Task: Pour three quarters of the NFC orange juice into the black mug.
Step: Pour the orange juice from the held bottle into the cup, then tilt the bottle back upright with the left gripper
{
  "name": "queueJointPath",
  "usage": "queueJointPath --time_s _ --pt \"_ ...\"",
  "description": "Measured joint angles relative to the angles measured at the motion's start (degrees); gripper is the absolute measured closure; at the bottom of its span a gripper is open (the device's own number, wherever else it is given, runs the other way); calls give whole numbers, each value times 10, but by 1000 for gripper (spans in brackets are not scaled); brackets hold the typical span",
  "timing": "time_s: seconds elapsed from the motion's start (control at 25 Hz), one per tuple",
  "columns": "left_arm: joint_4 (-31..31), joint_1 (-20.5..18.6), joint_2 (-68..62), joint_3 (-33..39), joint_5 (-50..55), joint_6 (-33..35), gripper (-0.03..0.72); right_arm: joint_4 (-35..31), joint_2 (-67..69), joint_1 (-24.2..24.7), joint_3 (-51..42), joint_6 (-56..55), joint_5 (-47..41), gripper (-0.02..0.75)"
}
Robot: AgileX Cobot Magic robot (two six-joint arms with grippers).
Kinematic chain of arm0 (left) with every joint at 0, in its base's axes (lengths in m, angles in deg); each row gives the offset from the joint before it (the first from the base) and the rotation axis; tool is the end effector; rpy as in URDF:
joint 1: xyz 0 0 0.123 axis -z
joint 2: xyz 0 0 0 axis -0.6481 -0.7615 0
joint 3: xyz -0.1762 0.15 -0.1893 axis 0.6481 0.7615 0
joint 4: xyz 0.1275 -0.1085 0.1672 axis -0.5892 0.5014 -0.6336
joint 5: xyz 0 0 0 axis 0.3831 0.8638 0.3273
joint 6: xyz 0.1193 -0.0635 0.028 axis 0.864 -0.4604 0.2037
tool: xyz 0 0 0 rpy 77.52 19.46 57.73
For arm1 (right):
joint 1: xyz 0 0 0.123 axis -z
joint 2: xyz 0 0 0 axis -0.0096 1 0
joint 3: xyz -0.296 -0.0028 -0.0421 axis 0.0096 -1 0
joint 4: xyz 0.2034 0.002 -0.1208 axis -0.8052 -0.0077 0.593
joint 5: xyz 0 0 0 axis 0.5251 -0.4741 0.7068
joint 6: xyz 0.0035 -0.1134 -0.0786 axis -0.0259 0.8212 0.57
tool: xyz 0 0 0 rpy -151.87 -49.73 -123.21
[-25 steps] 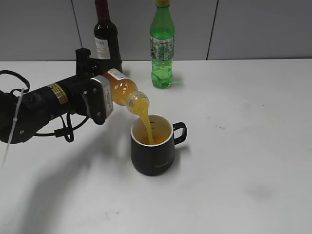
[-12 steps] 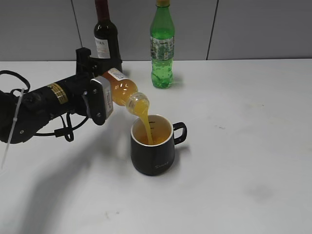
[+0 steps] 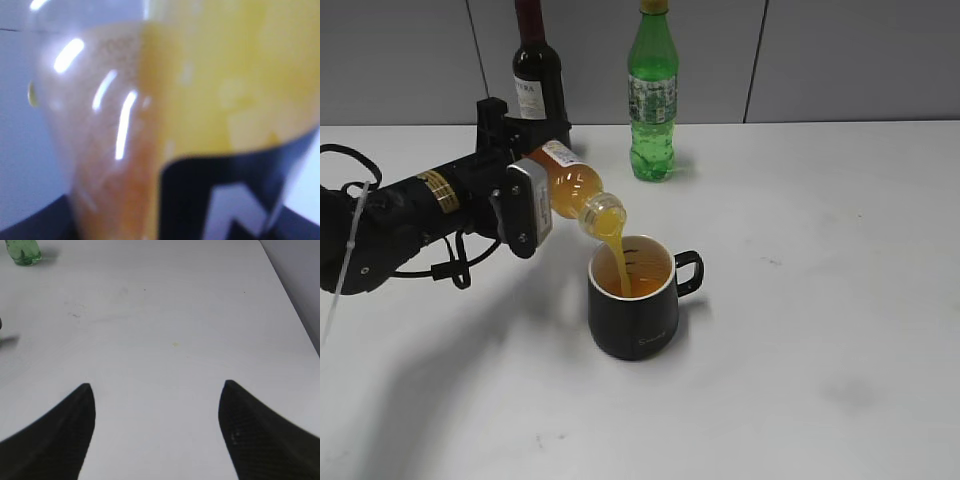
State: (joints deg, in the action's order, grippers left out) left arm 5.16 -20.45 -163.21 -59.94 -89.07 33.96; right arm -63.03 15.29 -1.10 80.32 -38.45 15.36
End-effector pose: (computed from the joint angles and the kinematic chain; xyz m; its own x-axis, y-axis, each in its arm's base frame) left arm 0.3833 -0.1820 0.1556 0.6062 0.7934 0.0549 0.0477 -0.1052 0.9933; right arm 0.0233 0.0039 0.2347 -0.4289 0.0200 -0.9031 -0.0360 0.9986 0.0392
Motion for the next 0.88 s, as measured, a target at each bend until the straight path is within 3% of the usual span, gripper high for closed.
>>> queueJointPath --time_s 0.88 --pt "0 0 0 -7 -5 13 217 0 0 0 0 0 0 155"
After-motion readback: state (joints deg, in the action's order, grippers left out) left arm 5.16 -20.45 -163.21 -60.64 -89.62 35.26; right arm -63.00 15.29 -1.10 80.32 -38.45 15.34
